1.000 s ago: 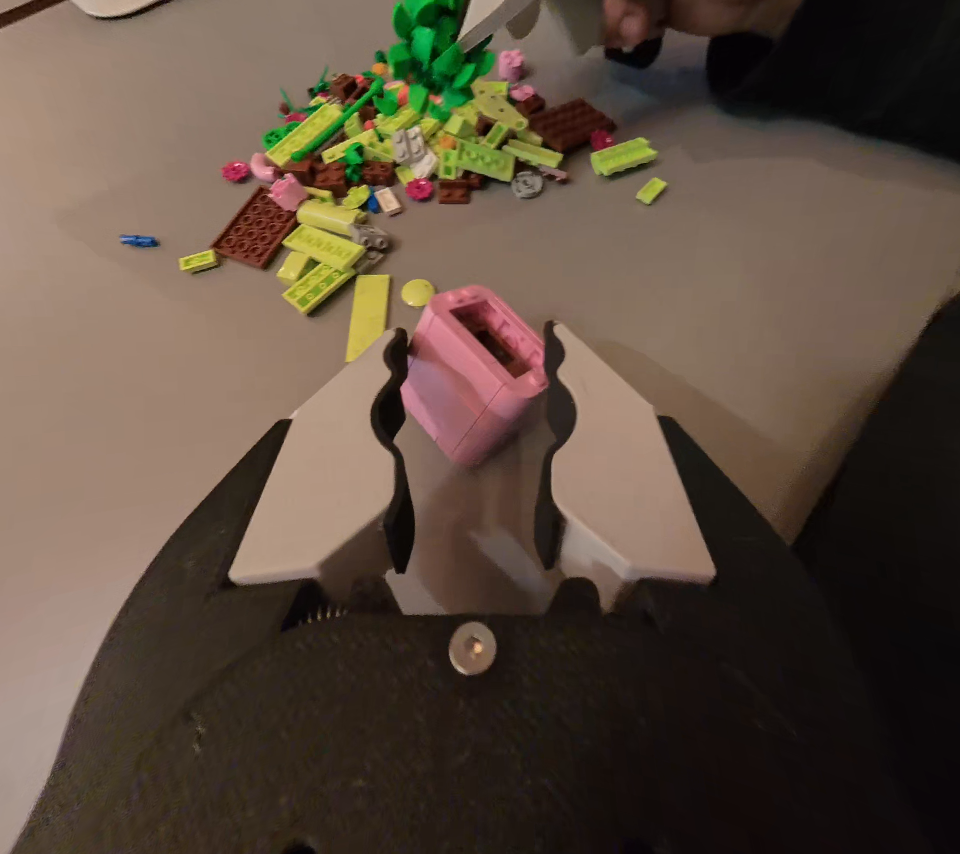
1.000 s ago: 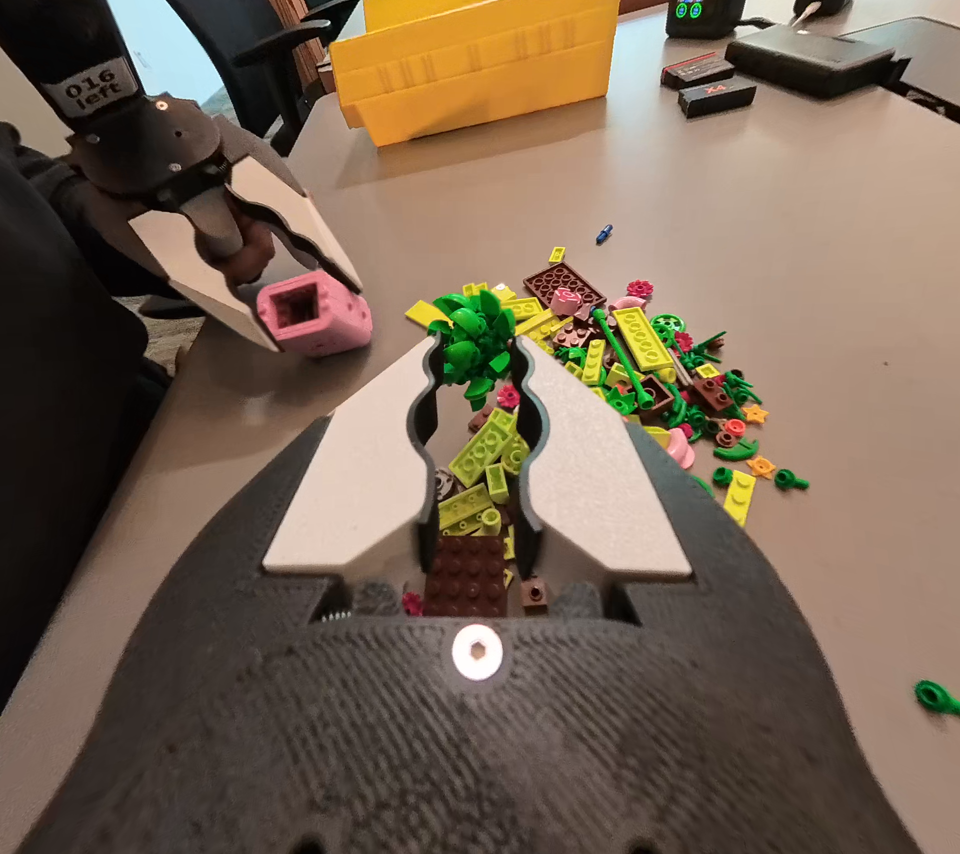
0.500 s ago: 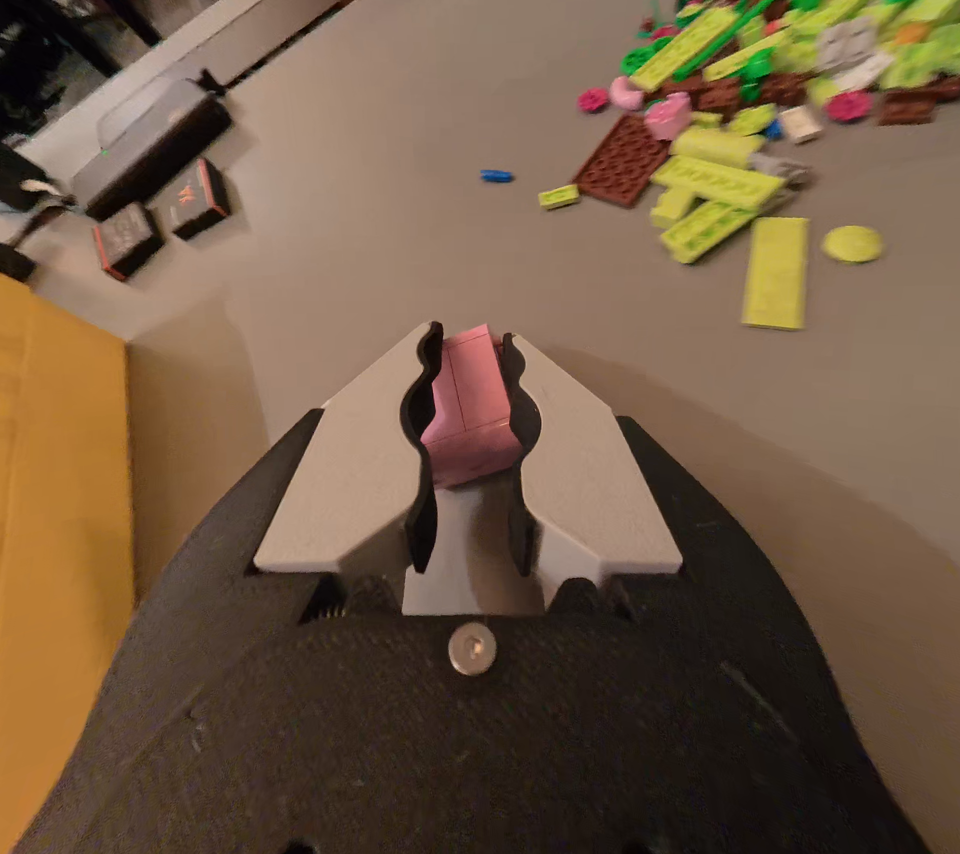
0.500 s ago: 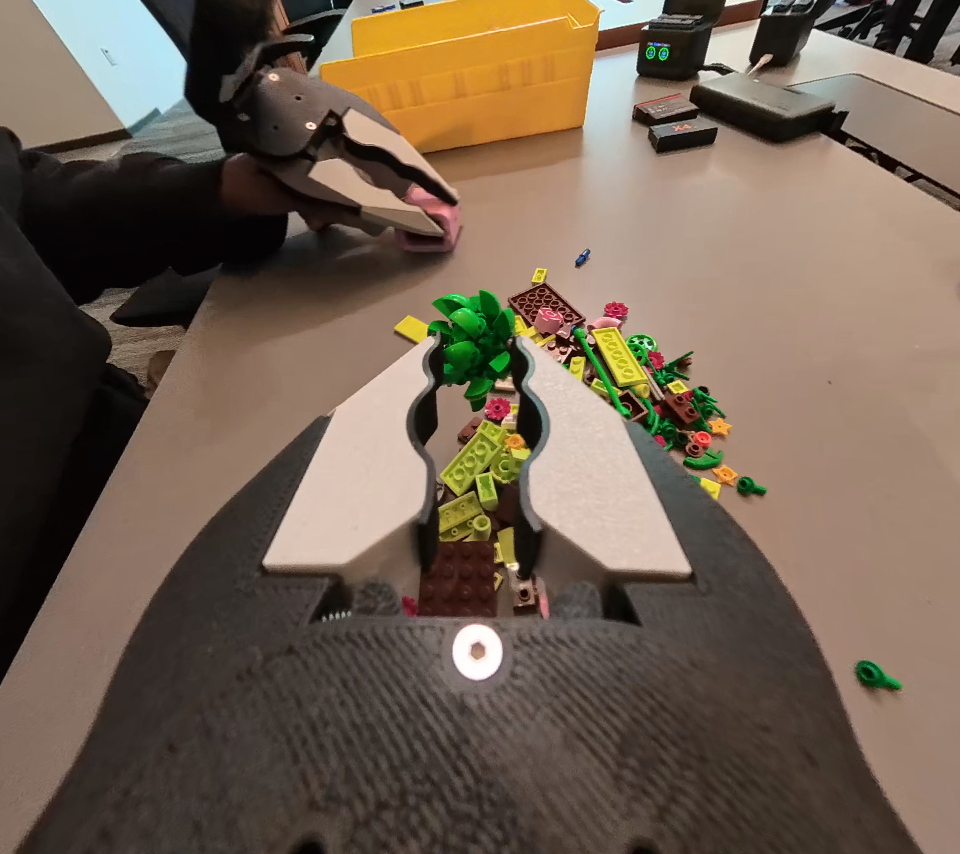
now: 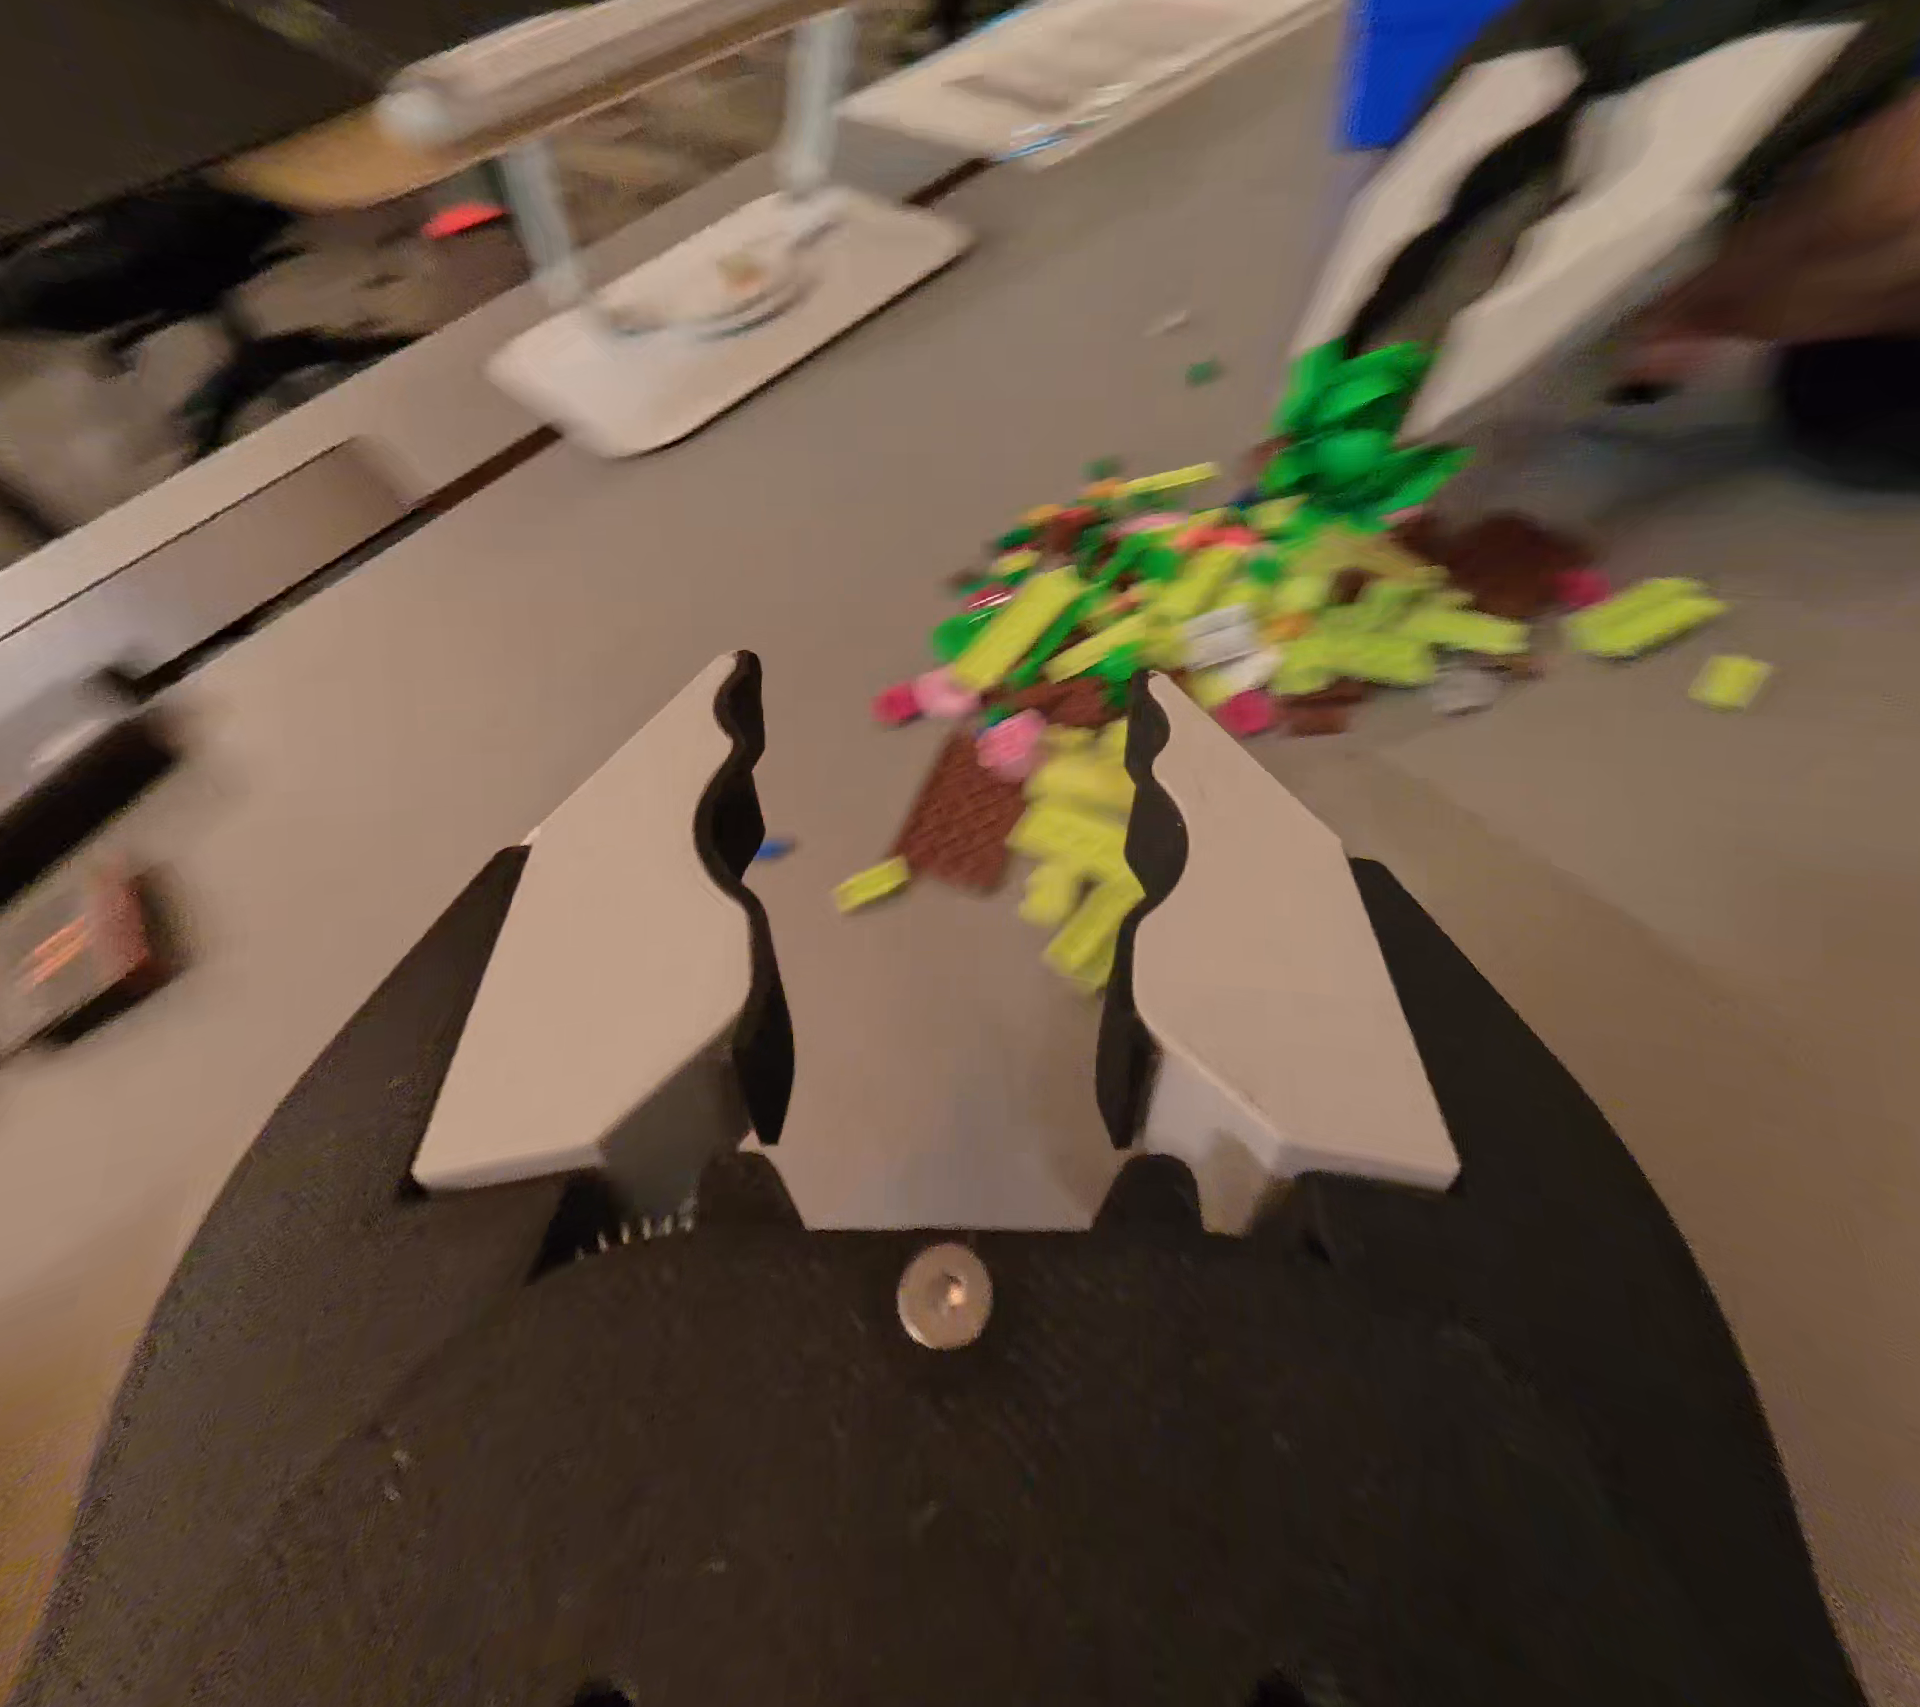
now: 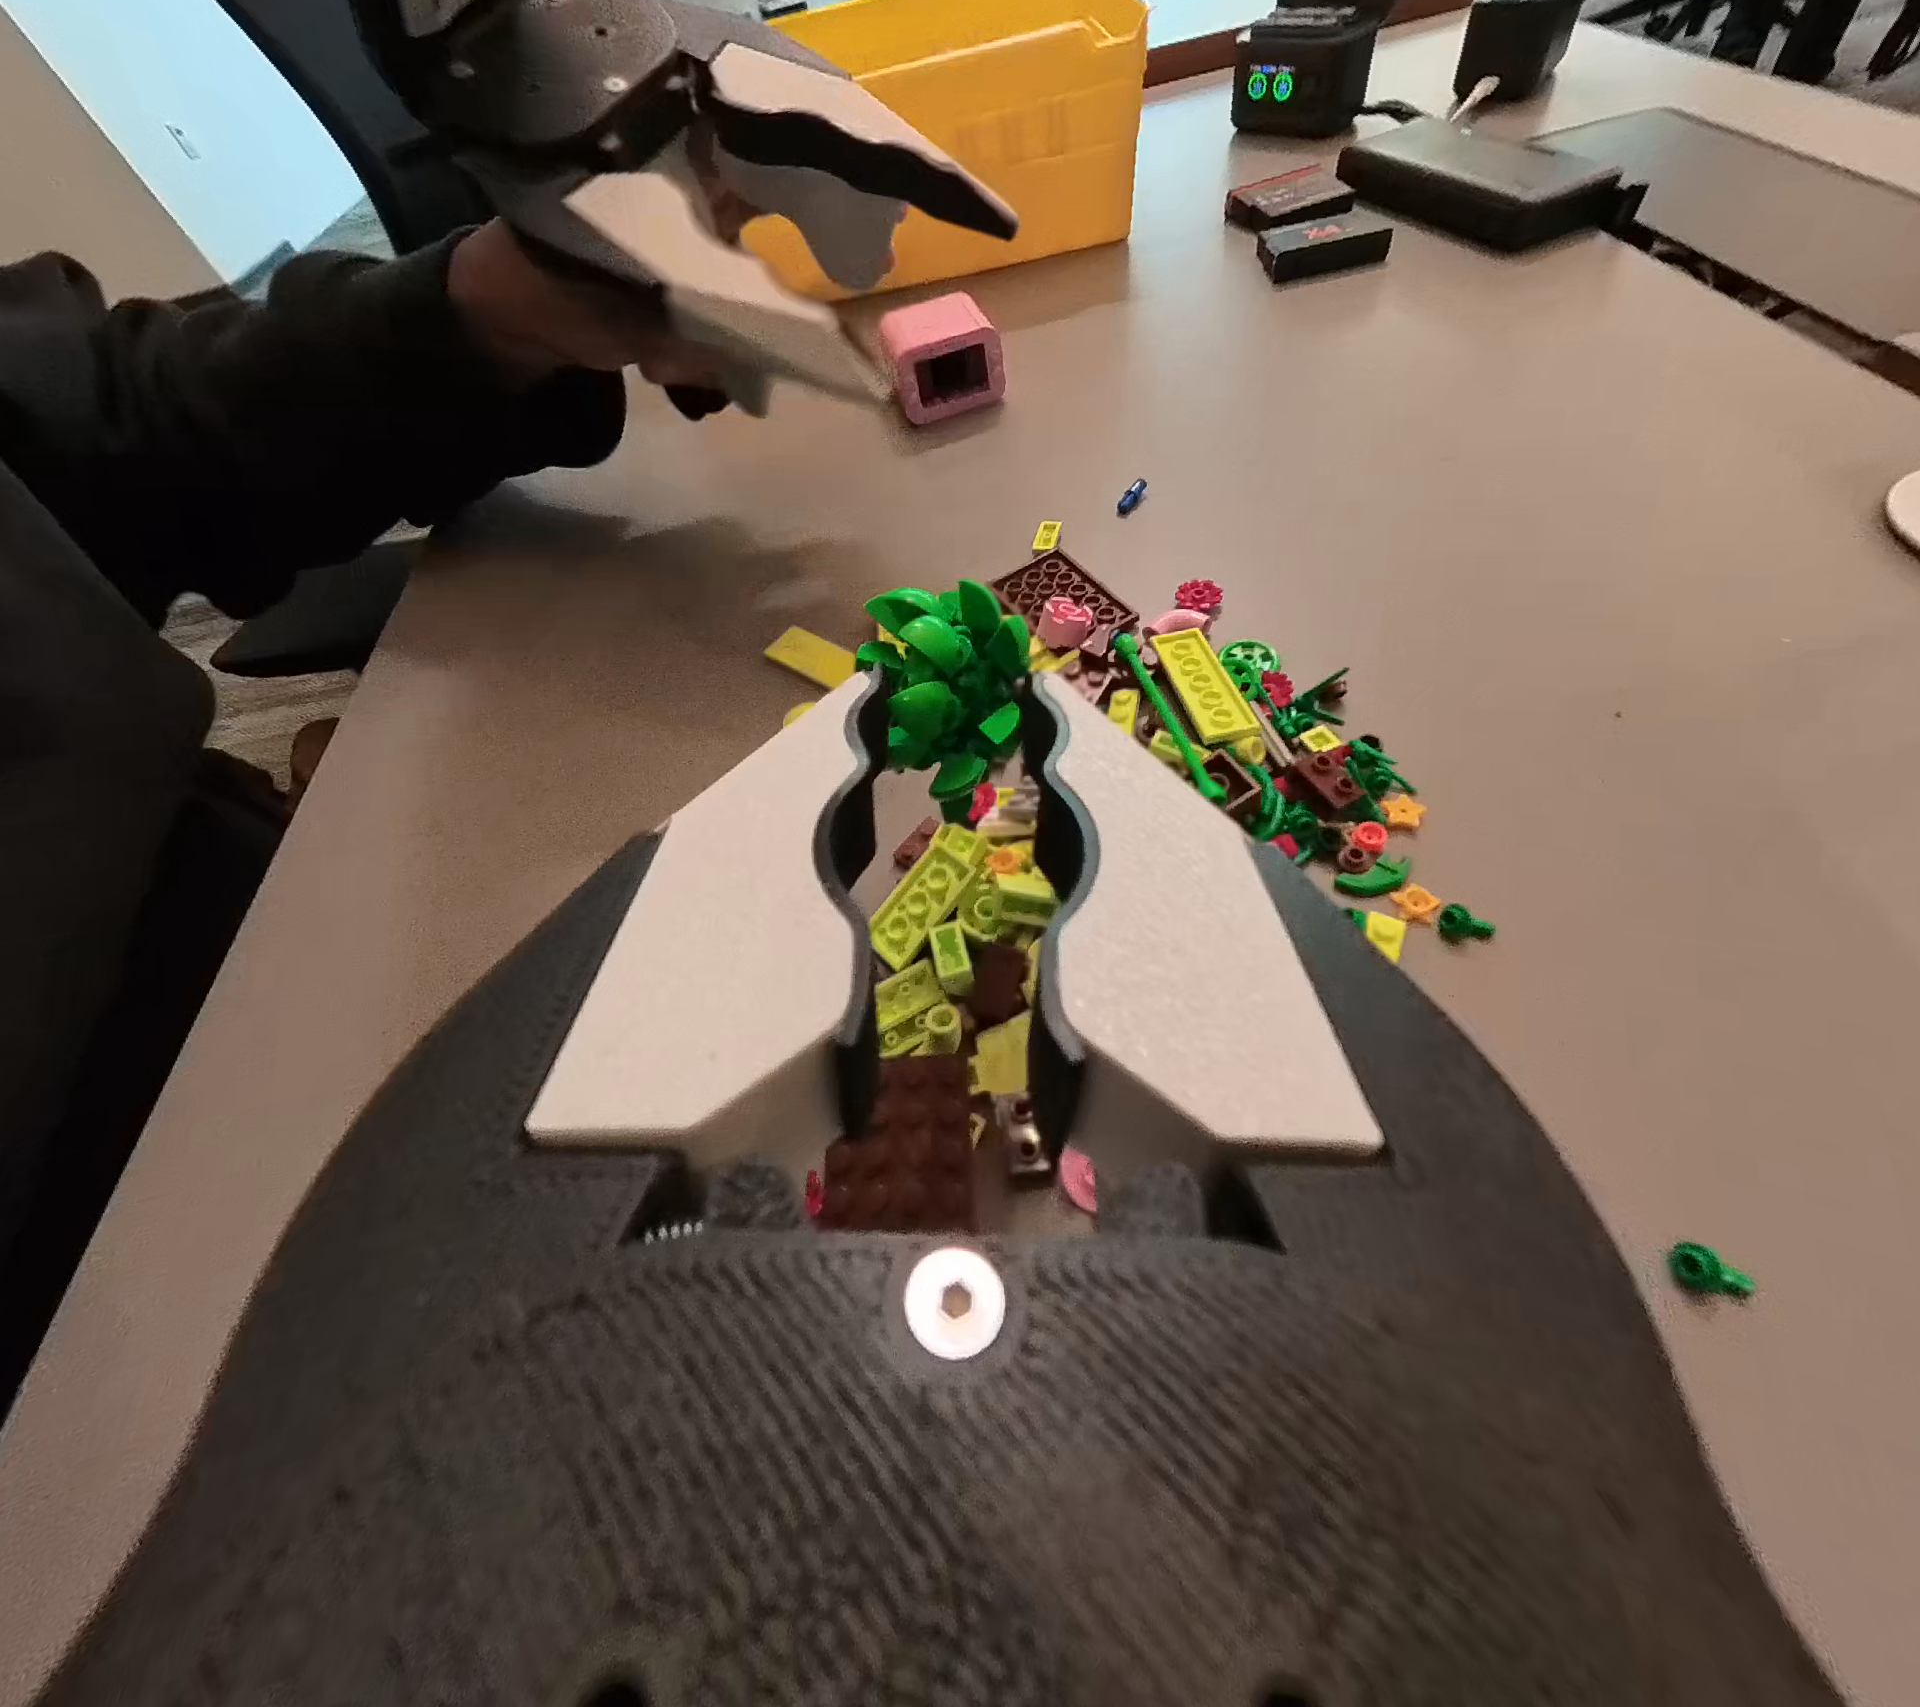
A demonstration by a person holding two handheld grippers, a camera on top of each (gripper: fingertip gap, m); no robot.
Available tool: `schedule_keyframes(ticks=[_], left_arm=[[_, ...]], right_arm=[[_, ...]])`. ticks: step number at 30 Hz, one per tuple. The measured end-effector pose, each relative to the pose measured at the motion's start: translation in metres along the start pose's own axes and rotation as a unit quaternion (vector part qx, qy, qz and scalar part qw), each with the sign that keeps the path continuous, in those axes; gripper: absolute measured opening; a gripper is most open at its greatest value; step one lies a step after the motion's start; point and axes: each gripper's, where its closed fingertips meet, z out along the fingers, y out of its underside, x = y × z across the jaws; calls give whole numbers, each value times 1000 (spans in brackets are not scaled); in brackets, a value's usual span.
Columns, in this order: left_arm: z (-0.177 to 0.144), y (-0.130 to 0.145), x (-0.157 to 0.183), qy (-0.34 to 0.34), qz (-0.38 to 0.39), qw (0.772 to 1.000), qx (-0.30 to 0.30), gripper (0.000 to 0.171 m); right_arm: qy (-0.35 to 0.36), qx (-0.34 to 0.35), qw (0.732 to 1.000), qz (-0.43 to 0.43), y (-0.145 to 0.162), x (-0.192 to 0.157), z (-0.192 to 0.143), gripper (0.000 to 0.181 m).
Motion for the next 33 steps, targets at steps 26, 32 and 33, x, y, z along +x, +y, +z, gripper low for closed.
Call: schedule_keyframes(ticks=[26, 32, 33], left_arm=[[45, -12, 80, 165, 43, 983, 66, 33], [42, -19, 42, 191, -131, 969, 85, 32], [43, -15, 34, 188, -140, 969, 75, 32]], right_arm=[[-65, 44, 990, 120, 0, 0, 6, 40], [160, 39, 975, -146, -8, 33, -9, 39], [195, 46, 965, -172, -14, 37, -16, 33]])
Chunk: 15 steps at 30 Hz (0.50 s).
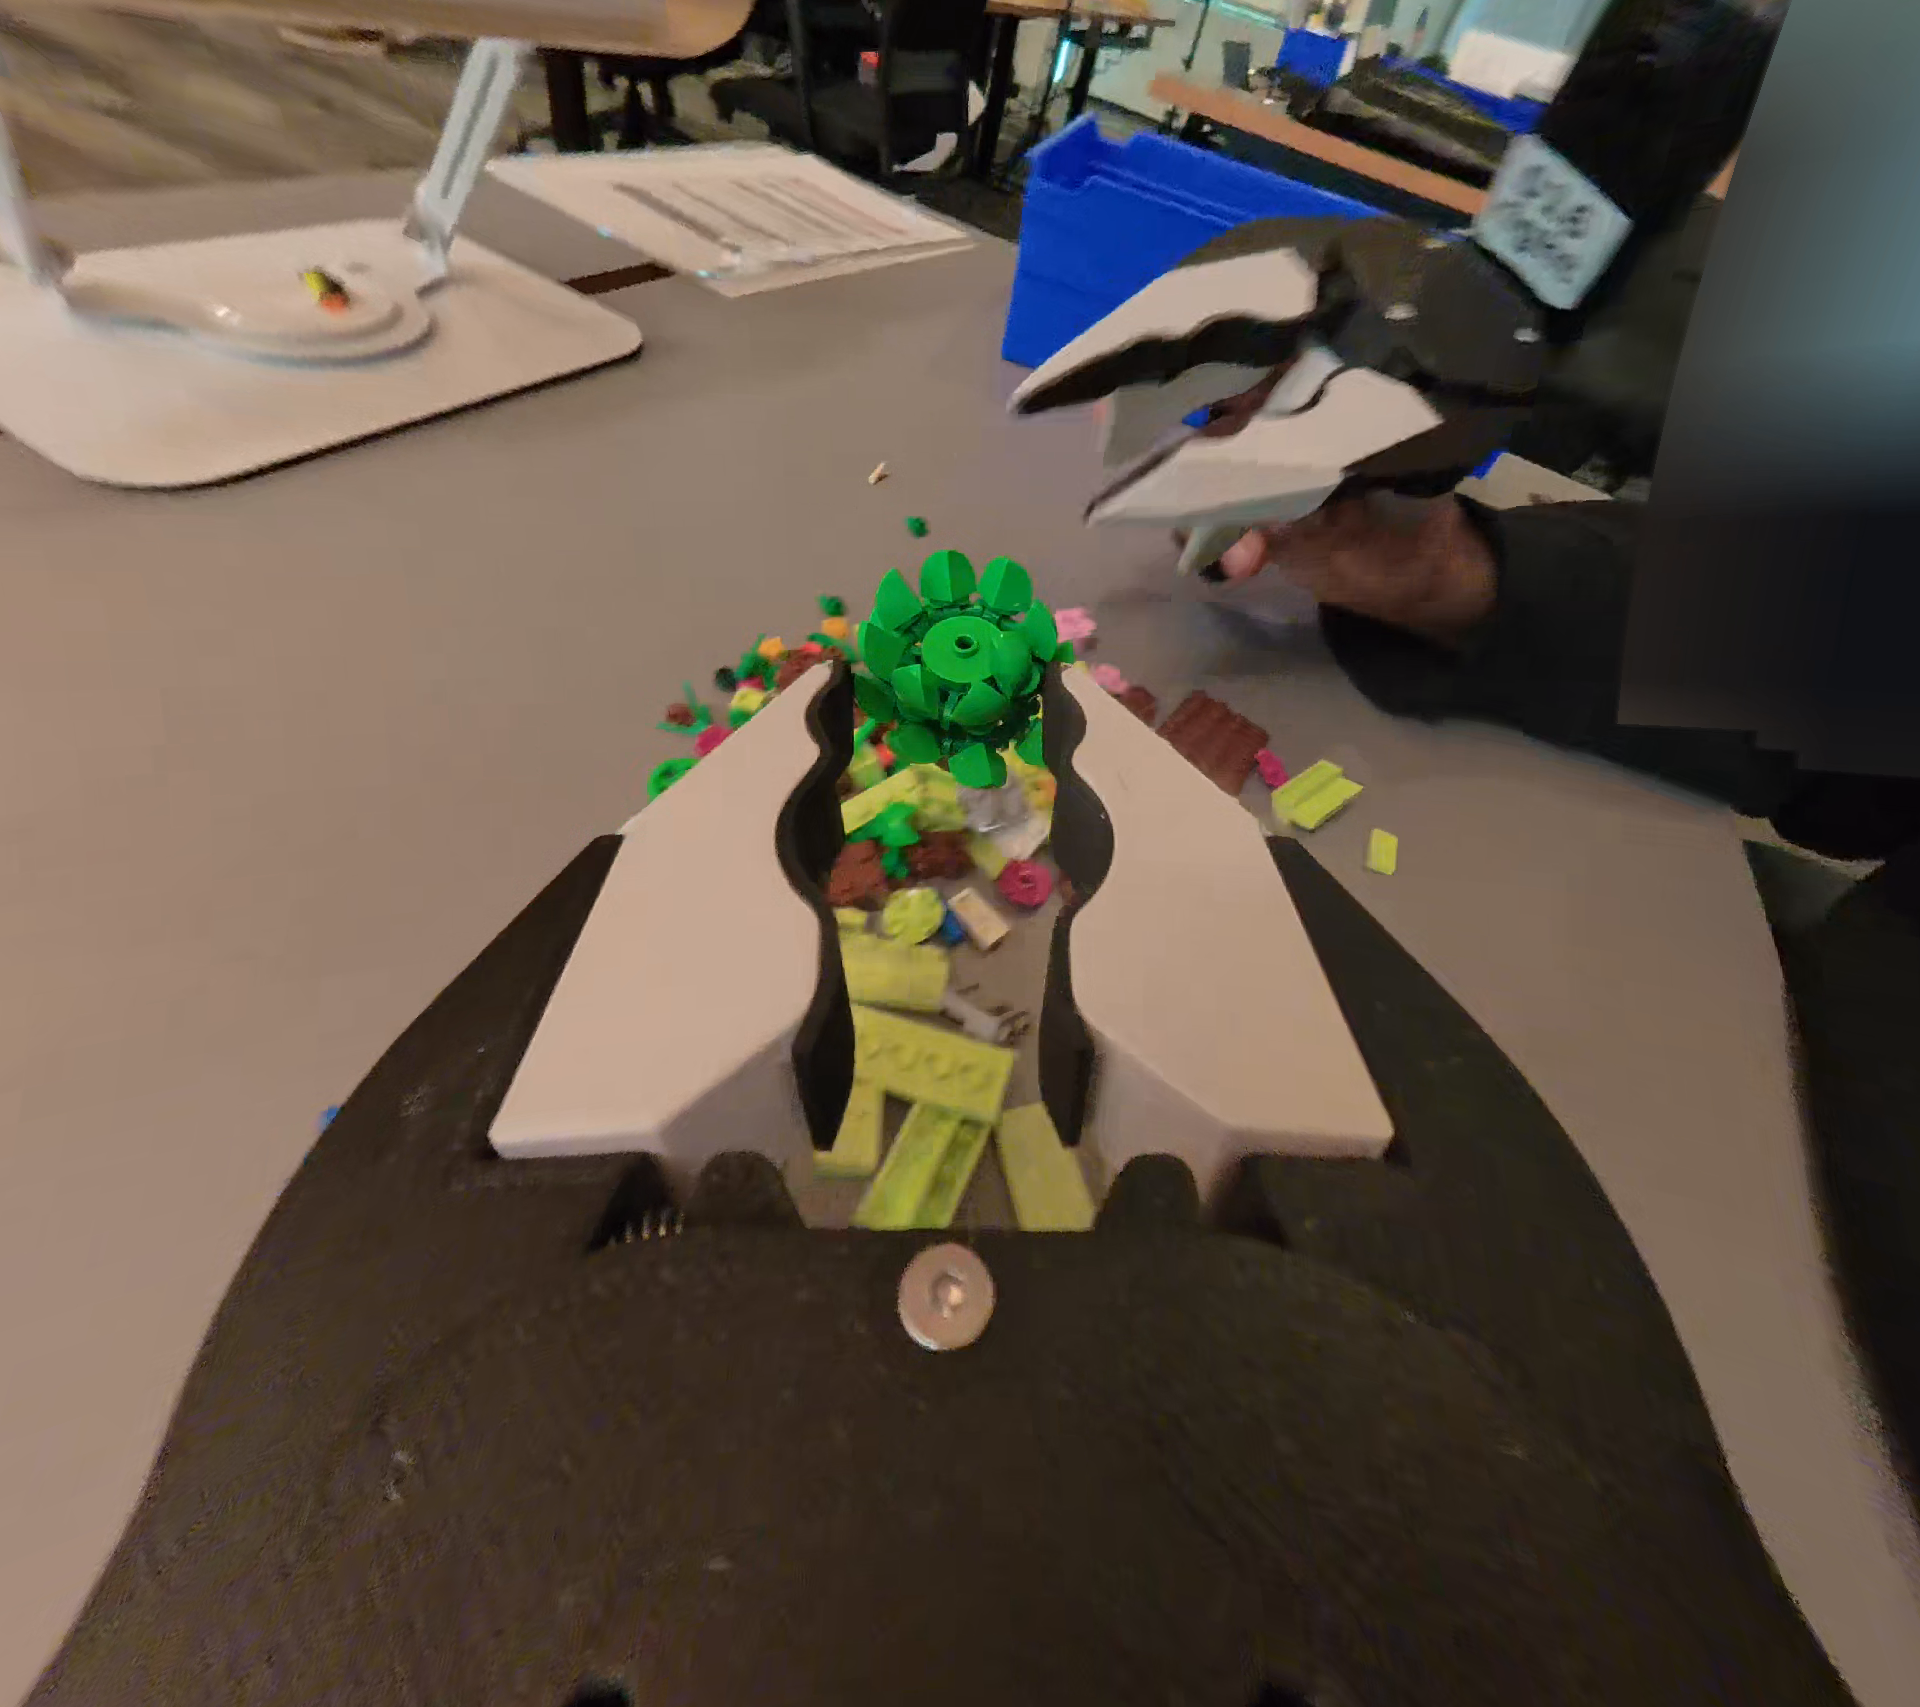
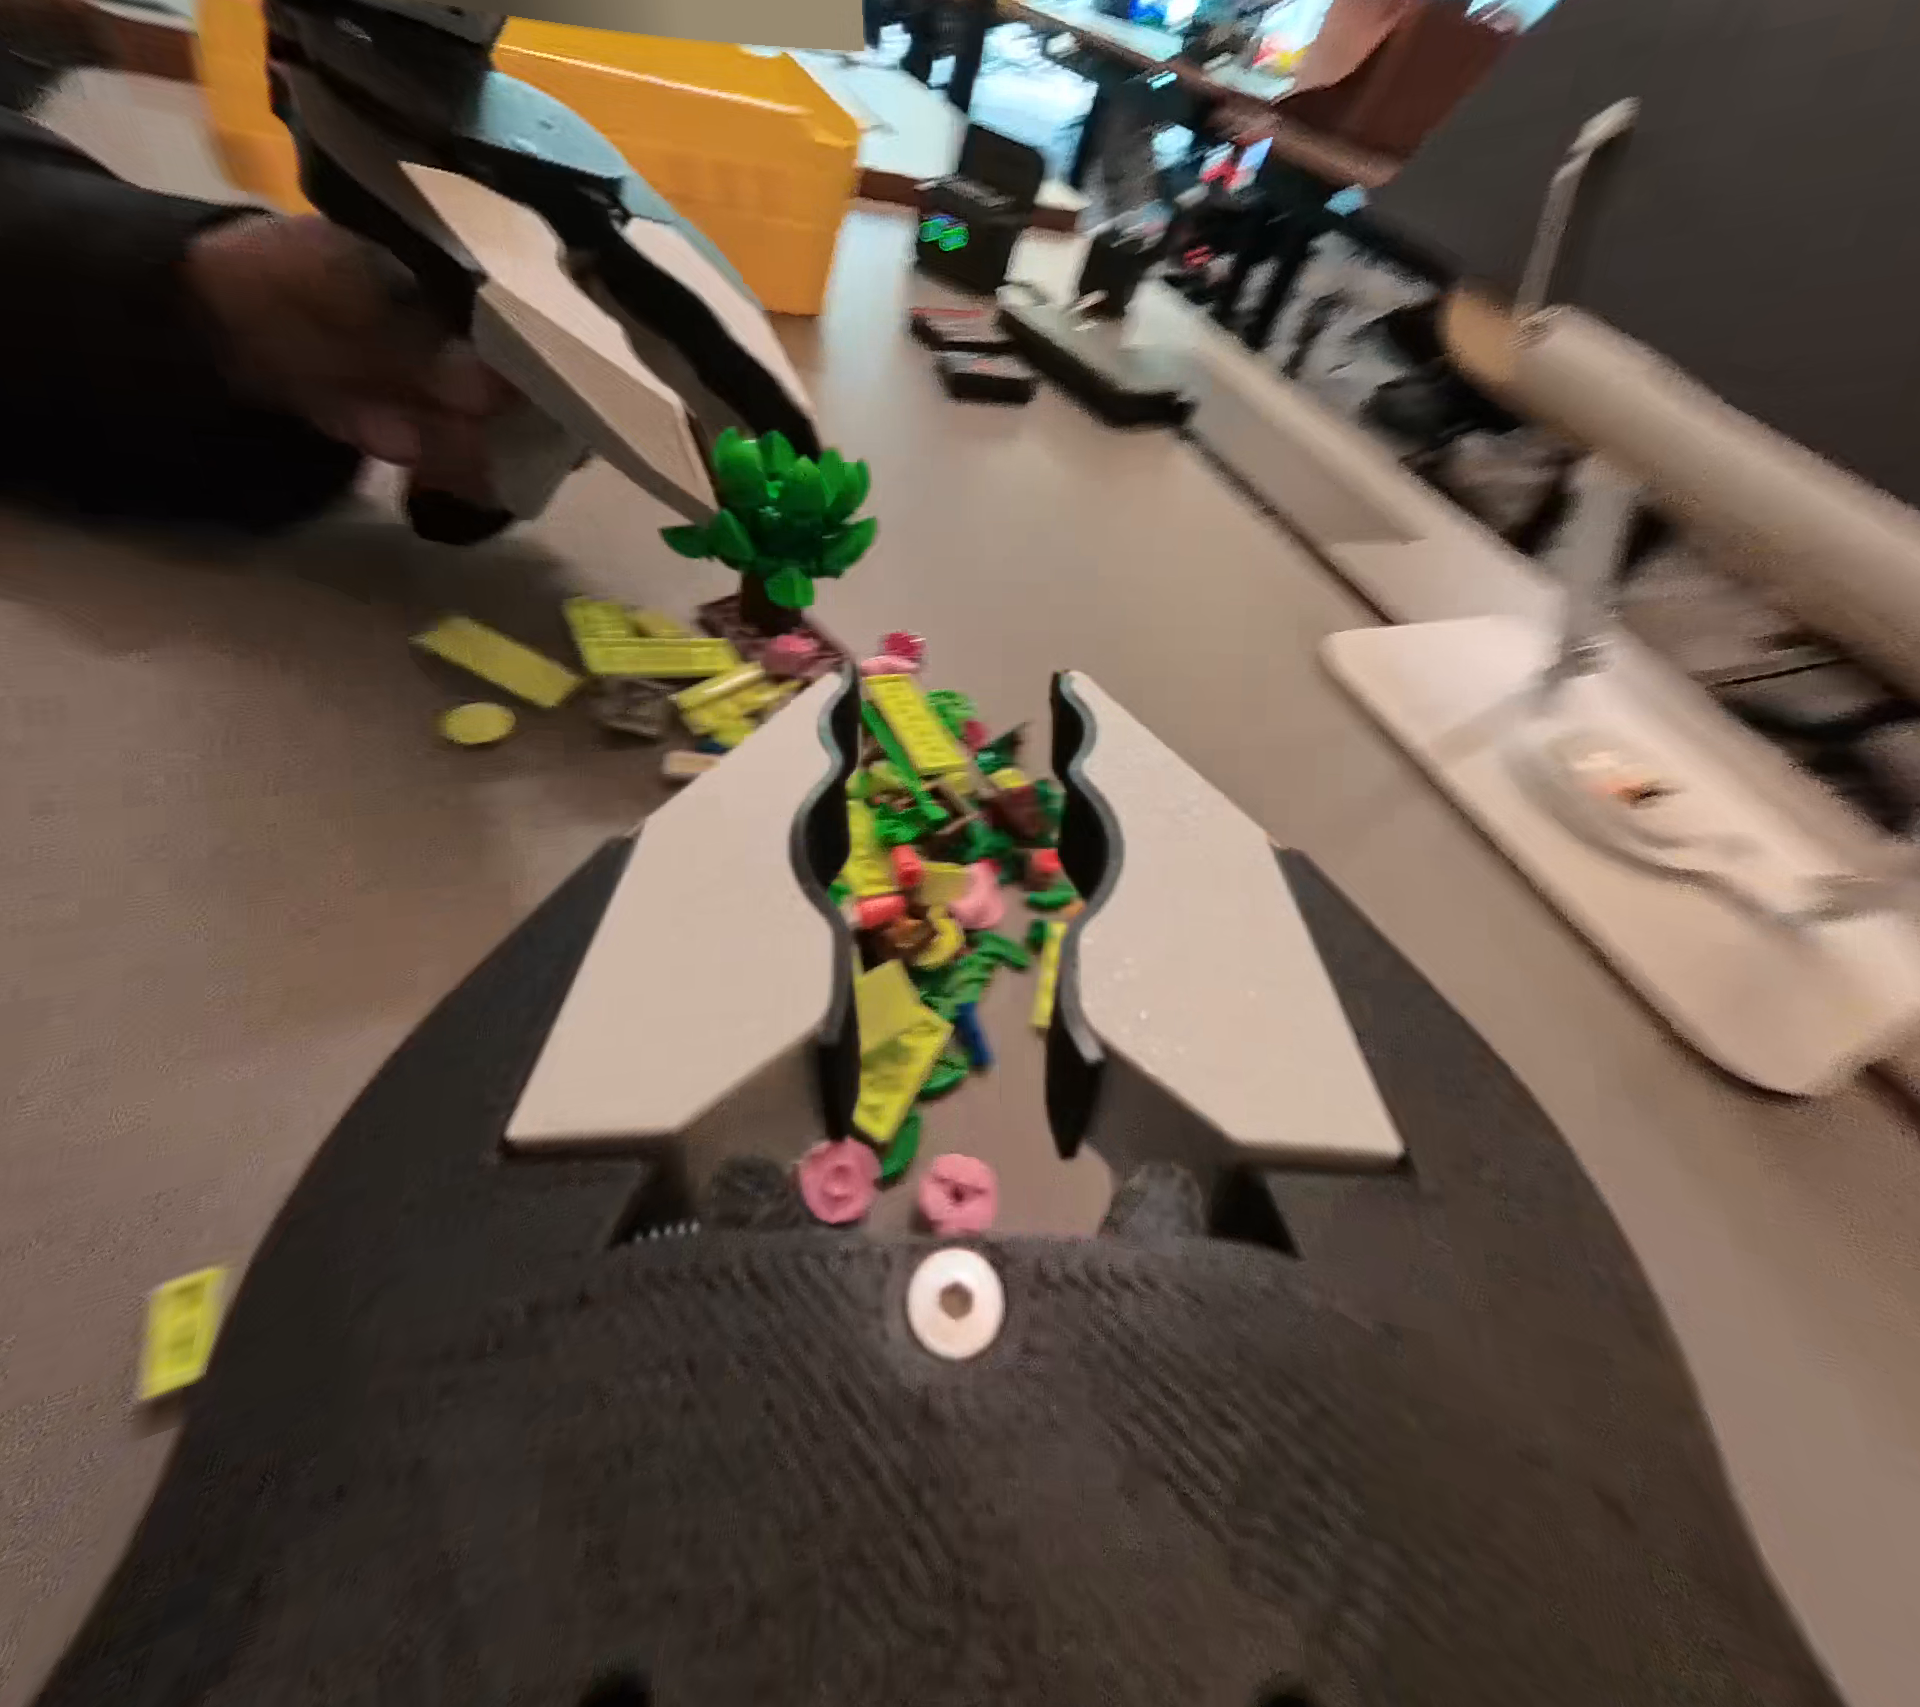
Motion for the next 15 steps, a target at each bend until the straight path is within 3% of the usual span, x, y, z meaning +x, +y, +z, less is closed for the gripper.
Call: schedule_keyframes(ticks=[4, 7, 10, 12, 15], left_arm=[[-11, -9, -18, -5, -27, 999, 27, 33], [-17, -23, -10, 37, -73, 994, 70, 33], [-19, -31, 3, 87, -117, 985, 93, 32], [-19, -37, 22, 155, -173, 967, 102, 32], [-20, -47, 46, 246, -279, 919, 130, 33]], right_arm=[[75, 46, 996, -18, -19, 29, -21, 23], [55, 37, 998, -6, -16, 30, -22, 34], [29, -1, 998, -56, -6, 6, -6, 39], [15, -15, 993, -116, -8, -19, 5, 44], [38, -17, 970, -238, -17, -46, 14, 42]])
